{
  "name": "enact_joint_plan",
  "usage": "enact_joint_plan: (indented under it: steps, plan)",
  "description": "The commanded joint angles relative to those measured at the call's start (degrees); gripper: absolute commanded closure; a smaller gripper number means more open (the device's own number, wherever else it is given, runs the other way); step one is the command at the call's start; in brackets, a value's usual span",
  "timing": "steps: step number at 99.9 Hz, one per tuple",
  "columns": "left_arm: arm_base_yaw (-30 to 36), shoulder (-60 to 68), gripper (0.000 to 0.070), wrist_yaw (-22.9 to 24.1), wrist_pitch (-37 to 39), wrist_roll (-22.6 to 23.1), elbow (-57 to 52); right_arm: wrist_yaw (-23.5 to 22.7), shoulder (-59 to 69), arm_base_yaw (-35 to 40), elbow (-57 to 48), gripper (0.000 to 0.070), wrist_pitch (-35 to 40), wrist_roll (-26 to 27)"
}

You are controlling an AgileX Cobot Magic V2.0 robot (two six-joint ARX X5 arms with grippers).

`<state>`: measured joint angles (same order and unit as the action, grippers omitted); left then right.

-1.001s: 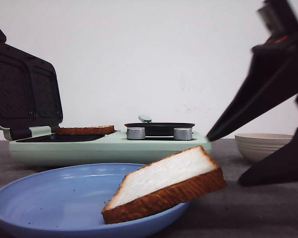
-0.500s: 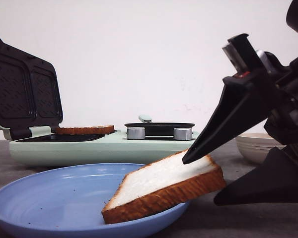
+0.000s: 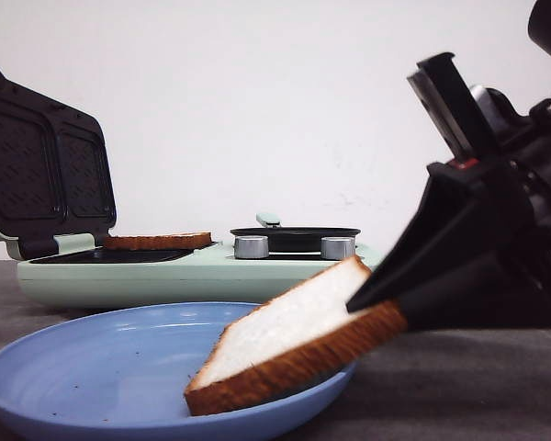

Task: Make breakfast with bread and shrimp
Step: 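Lower the right gripper and grasp the remaining bread slice on the plate, then carry the bread slice over the toaster and lower it onto the plate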

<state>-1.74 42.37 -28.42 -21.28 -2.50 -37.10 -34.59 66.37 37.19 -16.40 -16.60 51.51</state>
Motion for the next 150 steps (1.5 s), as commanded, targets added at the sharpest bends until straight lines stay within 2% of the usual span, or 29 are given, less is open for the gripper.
enact_joint_plan:
  steps: [1, 14, 54, 116, 150]
  plan:
    - [-0.02, 0.31, 0.0352, -0.02, 0.28, 0.15, -0.22, -1.03, 0.52, 0.57, -0.48, 0.0700, -3.85, 2.40]
    - [-0.02, 0.31, 0.0352, -0.02, 0.26, 0.15, -0.22, -1.33, 0.52, 0.57, -1.99, 0.0700, -7.56, 5.18]
    - [-0.02, 0.31, 0.0352, -0.02, 0.28, 0.31, -0.22, -1.42, 3.93, 0.57, -15.34, 0.0700, -1.73, 3.15]
    - [-0.02, 0.28, 0.0351, 0.13, 0.31, 0.31, -0.22, -2.89, 32.79, 1.49, -45.97, 0.0700, -1.68, 3.41]
    - [-0.02, 0.28, 0.0351, 0.11, 0.39, 0.28, -0.22, -2.86, 46.12, 2.71, -59.89, 0.0700, 0.83, 3.76]
